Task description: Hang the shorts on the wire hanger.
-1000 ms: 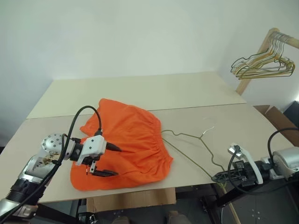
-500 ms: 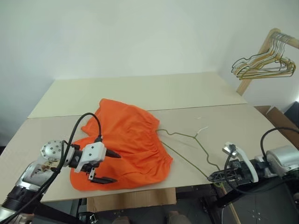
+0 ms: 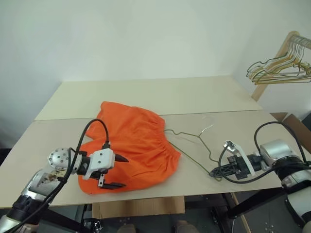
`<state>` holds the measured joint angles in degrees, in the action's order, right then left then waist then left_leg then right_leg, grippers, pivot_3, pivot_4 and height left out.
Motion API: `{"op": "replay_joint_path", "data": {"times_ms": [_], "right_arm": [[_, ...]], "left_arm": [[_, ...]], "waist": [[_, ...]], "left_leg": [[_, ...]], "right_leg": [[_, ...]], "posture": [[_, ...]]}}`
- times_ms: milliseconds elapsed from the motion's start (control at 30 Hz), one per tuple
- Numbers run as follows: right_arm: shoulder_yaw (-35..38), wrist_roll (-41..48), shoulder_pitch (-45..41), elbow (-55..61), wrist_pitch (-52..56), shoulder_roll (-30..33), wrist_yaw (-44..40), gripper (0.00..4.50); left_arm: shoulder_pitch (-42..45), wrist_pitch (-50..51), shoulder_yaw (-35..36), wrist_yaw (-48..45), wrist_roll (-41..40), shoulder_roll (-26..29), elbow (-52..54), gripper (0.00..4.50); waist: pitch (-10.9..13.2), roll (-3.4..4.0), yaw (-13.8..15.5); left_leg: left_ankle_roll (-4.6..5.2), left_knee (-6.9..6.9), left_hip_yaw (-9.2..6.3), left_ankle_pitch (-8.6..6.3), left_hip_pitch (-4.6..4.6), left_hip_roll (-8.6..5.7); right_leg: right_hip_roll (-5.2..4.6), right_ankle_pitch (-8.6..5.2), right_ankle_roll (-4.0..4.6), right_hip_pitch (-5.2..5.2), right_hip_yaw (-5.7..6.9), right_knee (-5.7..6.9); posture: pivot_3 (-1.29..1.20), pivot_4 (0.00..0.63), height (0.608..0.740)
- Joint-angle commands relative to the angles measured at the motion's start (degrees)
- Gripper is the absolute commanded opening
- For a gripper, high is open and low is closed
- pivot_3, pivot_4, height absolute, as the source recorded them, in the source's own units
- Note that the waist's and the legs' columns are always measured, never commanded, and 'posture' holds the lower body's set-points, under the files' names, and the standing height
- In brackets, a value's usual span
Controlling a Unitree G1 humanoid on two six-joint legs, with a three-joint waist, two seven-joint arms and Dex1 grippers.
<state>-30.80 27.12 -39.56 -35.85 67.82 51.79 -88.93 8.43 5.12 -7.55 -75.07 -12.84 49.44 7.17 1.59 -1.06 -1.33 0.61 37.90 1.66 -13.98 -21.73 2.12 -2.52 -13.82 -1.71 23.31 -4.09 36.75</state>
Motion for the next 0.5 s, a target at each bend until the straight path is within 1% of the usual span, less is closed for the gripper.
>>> {"op": "replay_joint_path", "data": {"times_ms": [33,133,200,300,500], "right_arm": [[-3.74,5.59,1.25,6.51,-0.78,5.39,-3.57,0.0],[-8.99,11.51,3.09,14.44,-2.36,11.42,-3.57,0.0],[-11.06,12.73,3.39,16.89,-2.38,13.52,-3.57,0.0],[-12.16,12.65,3.18,15.18,-2.0,13.53,-3.57,0.0],[-11.14,15.07,-0.13,10.39,-2.02,11.63,-3.57,0.0]], "left_arm": [[-0.18,-0.41,1.03,0.5,-0.08,0.98,2.12,4.49],[-0.19,-0.42,0.43,0.71,0.22,0.8,2.23,4.49],[0.24,-0.63,-0.1,0.74,0.54,0.54,1.98,4.49],[1.09,-1.39,-0.85,0.86,1.37,-0.07,1.13,4.49],[2.12,-2.74,-2.08,0.89,2.7,-1.03,-0.41,4.49]], "waist": [[0.0,0.0,0.38],[0.01,0.03,0.76],[0.01,0.04,0.67],[0.01,0.04,0.31],[0.0,0.05,0.31]], "left_leg": [[0.0,0.0,0.0,0.0,0.02,0.0],[0.0,0.0,-0.02,0.0,0.03,0.04],[0.0,0.0,0.0,0.0,0.03,0.06],[0.0,0.0,0.02,0.0,0.11,0.08],[0.0,0.0,0.06,0.0,0.15,0.06]], "right_leg": [[0.0,0.0,0.0,0.0,0.0,0.0],[0.0,-0.09,-0.05,0.0,0.08,0.02],[0.02,-0.13,-0.11,0.01,0.07,0.02],[0.03,-0.25,-0.3,-0.01,0.05,0.03],[0.03,-0.25,-0.3,-0.03,0.0,0.04]], "posture": [[0.04,0.0,0.74],[0.04,0.0,0.74],[0.04,0.0,0.74],[0.03,0.0,0.74],[0.01,0.0,0.74]]}}
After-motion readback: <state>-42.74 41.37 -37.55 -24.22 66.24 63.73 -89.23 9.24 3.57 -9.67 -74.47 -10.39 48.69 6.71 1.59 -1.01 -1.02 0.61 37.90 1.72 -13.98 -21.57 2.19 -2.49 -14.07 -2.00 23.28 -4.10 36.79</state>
